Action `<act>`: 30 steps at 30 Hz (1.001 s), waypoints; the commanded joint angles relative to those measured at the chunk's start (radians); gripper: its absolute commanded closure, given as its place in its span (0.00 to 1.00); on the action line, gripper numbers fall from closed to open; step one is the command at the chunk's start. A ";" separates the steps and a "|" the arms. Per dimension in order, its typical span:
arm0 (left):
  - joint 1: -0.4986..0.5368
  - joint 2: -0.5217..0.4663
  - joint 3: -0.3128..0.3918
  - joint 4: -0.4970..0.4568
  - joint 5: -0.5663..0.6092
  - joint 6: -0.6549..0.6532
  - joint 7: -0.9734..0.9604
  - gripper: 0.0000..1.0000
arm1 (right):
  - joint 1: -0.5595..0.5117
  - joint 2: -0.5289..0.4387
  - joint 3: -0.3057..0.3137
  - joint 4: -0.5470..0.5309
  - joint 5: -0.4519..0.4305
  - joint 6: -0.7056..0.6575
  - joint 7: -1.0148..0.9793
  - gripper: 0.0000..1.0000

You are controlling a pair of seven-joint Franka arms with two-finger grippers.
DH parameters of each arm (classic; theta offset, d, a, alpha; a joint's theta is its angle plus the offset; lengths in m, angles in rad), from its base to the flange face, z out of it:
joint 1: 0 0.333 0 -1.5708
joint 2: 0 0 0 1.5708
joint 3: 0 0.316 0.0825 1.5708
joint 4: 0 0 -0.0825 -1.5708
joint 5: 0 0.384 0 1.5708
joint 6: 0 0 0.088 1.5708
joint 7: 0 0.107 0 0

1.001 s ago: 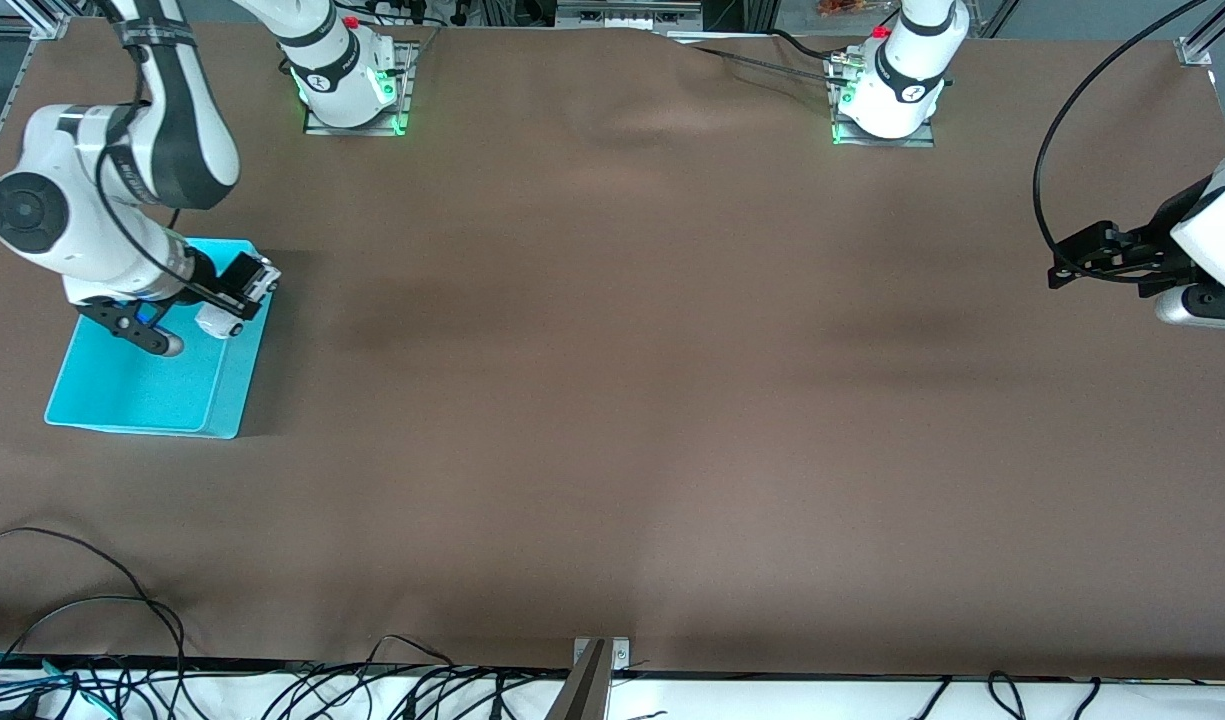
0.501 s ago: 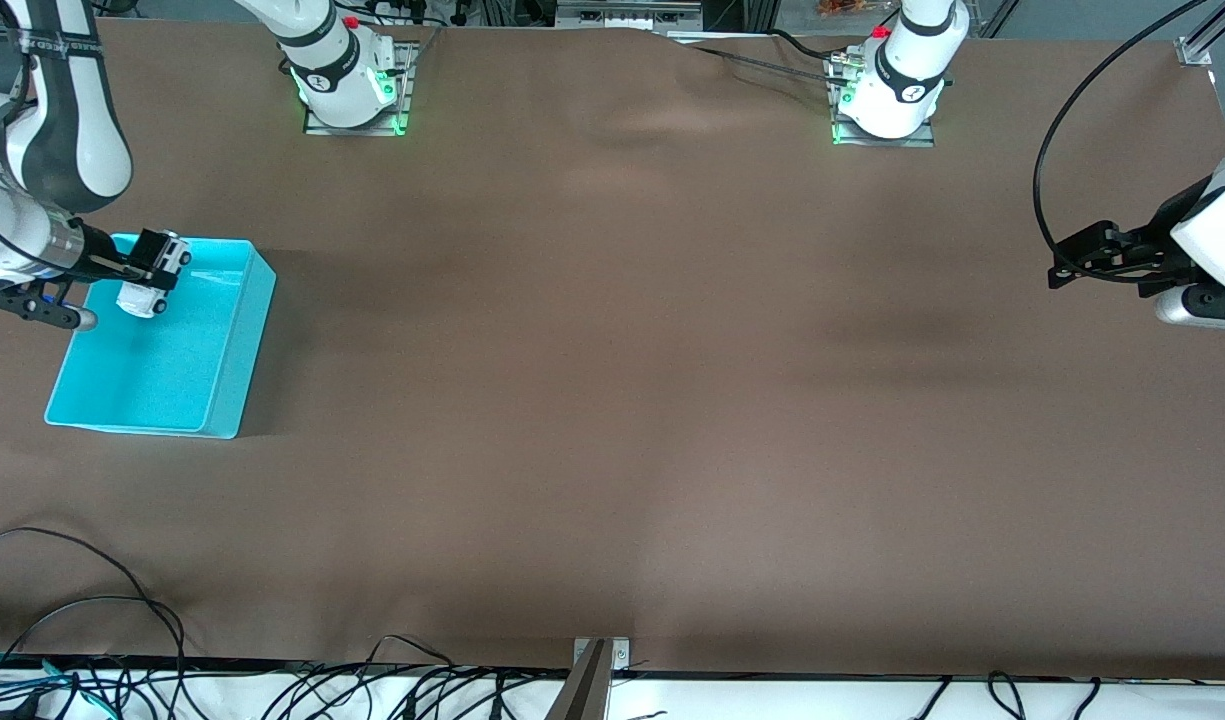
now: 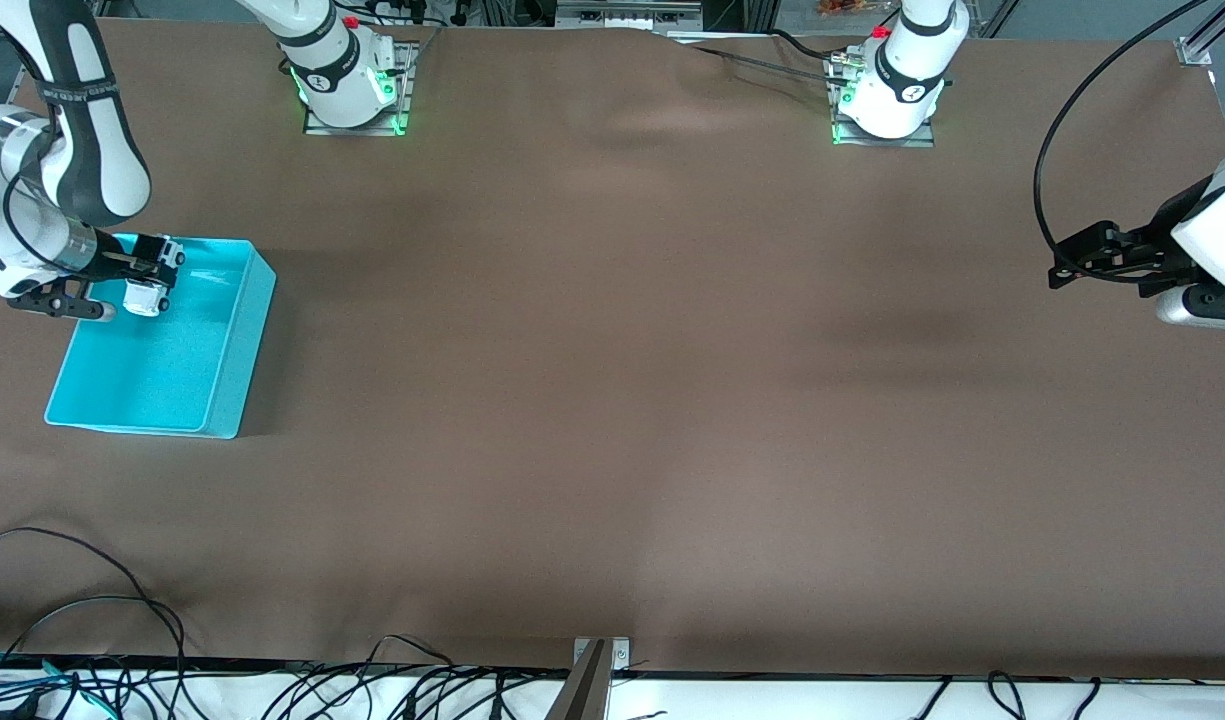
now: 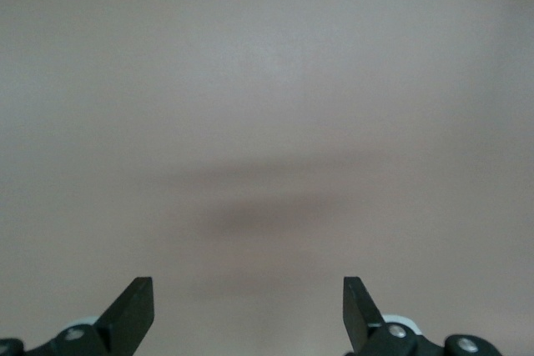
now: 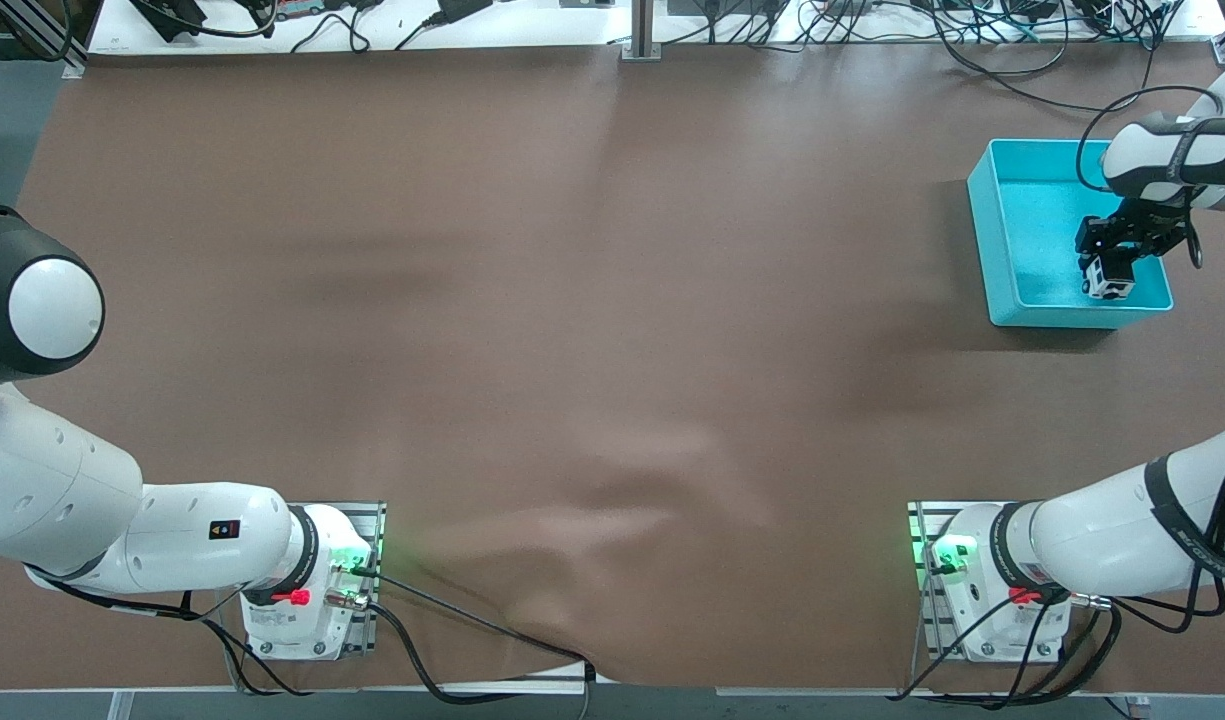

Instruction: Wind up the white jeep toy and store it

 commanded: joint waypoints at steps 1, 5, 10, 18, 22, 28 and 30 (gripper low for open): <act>0.005 0.002 -0.007 0.013 0.020 -0.015 -0.012 0.00 | -0.027 0.058 0.002 0.002 0.001 0.080 -0.055 1.00; 0.004 0.002 -0.007 0.015 0.018 -0.015 -0.012 0.00 | -0.051 0.093 0.003 0.004 0.002 0.131 -0.069 1.00; 0.004 0.002 -0.009 0.015 0.020 -0.015 -0.012 0.00 | -0.053 0.126 0.005 0.004 0.005 0.162 -0.068 1.00; 0.004 0.002 -0.007 0.015 0.018 -0.015 -0.012 0.00 | -0.056 0.182 0.015 0.002 0.015 0.217 -0.060 1.00; 0.004 0.002 -0.007 0.015 0.018 -0.015 -0.012 0.00 | -0.059 0.187 0.040 0.004 0.024 0.219 -0.049 0.89; 0.004 0.002 -0.007 0.015 0.018 -0.015 -0.012 0.00 | -0.059 0.181 0.048 0.002 0.077 0.209 -0.048 0.25; 0.004 0.002 -0.007 0.015 0.018 -0.015 -0.012 0.00 | -0.059 0.170 0.049 0.001 0.077 0.205 -0.033 0.19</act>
